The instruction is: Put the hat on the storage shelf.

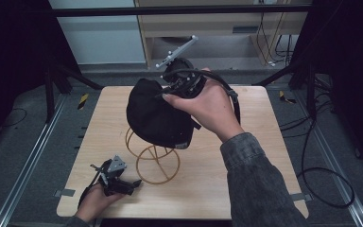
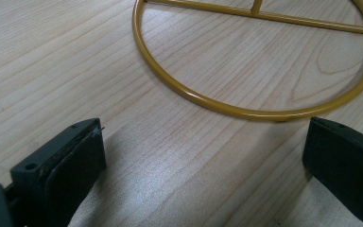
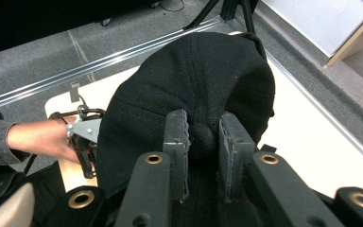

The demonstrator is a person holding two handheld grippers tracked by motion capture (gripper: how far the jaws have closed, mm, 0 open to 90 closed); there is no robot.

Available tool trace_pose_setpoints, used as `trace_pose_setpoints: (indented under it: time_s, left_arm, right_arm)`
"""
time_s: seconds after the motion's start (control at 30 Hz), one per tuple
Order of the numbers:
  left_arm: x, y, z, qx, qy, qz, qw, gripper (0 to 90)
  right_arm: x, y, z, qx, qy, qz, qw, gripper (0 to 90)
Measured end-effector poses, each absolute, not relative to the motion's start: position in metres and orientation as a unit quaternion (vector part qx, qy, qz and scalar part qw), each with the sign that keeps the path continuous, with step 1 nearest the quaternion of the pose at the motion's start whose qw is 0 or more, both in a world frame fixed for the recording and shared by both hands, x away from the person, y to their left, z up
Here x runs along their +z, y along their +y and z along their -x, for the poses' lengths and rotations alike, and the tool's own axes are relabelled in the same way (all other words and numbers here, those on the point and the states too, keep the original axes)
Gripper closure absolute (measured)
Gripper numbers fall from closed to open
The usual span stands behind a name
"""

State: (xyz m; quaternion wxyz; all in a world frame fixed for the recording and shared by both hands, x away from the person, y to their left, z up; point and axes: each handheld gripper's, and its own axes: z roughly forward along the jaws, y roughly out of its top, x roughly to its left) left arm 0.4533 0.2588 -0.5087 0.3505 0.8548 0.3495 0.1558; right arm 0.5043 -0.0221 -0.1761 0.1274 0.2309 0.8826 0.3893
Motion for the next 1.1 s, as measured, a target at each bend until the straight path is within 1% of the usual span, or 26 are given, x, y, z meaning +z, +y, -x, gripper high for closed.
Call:
trace_pose_setpoints:
  time_s: [0.67,1.1]
  left_arm:
    - [-0.509,0.258,-0.453,0.156,0.351,-0.854,0.352,0.0]
    - [-0.509,0.259,-0.453,0.155,0.351,-0.854,0.352,0.0]
  right_arm:
    - [-0.198,0.0,-0.513,0.373,0.894,-0.226,0.104,75.8]
    - [-0.21,0.015,-0.514,0.364,0.9,-0.219,0.1,75.2]
